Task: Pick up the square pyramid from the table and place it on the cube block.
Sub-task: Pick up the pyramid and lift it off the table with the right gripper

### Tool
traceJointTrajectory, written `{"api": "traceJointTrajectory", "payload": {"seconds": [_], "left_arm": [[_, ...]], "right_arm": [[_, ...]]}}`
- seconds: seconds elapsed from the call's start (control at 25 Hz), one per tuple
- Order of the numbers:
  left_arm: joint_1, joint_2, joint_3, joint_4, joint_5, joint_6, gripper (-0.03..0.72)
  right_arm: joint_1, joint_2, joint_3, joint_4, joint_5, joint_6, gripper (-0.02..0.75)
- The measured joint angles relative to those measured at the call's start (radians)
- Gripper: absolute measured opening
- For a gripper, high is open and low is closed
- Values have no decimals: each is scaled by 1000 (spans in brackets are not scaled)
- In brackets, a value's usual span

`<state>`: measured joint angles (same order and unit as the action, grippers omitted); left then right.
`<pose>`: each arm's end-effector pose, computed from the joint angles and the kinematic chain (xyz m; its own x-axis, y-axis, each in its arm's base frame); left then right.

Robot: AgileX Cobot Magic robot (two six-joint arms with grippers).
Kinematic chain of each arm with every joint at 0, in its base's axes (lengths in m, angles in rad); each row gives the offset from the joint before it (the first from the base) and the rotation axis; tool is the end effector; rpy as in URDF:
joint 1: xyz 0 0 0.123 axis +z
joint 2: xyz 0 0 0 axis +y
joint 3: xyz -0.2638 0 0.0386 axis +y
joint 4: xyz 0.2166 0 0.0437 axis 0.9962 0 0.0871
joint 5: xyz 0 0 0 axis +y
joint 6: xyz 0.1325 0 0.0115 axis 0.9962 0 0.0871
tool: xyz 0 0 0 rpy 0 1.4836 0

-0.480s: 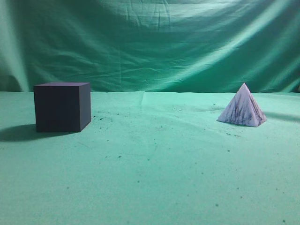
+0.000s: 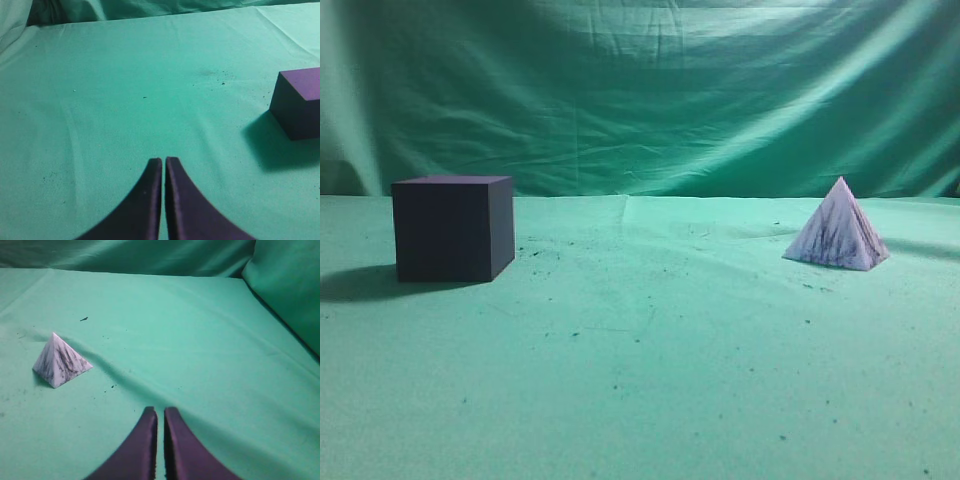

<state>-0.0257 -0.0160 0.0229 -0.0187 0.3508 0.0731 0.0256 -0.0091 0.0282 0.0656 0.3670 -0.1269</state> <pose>0.0806 -0.0029 0.1640 -0.2649 0.0623 -0.9623 0.0467 0.9976 0.0518 0.0802 0.0052 0.1596 -0.2899 -0.0730 -0.9543 -0.0672 0.9962 -0.0558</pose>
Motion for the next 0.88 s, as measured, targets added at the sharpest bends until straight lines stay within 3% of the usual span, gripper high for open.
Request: {"api": "traceJointTrajectory", "payload": {"seconds": [0.68, 0.88], "left_arm": [[0, 0, 0, 0, 0, 0, 0], [0, 0, 0, 0, 0, 0, 0]], "right_arm": [[0, 0, 0, -3, -5, -8, 0], [0, 0, 2, -1, -241, 4, 0]]}}
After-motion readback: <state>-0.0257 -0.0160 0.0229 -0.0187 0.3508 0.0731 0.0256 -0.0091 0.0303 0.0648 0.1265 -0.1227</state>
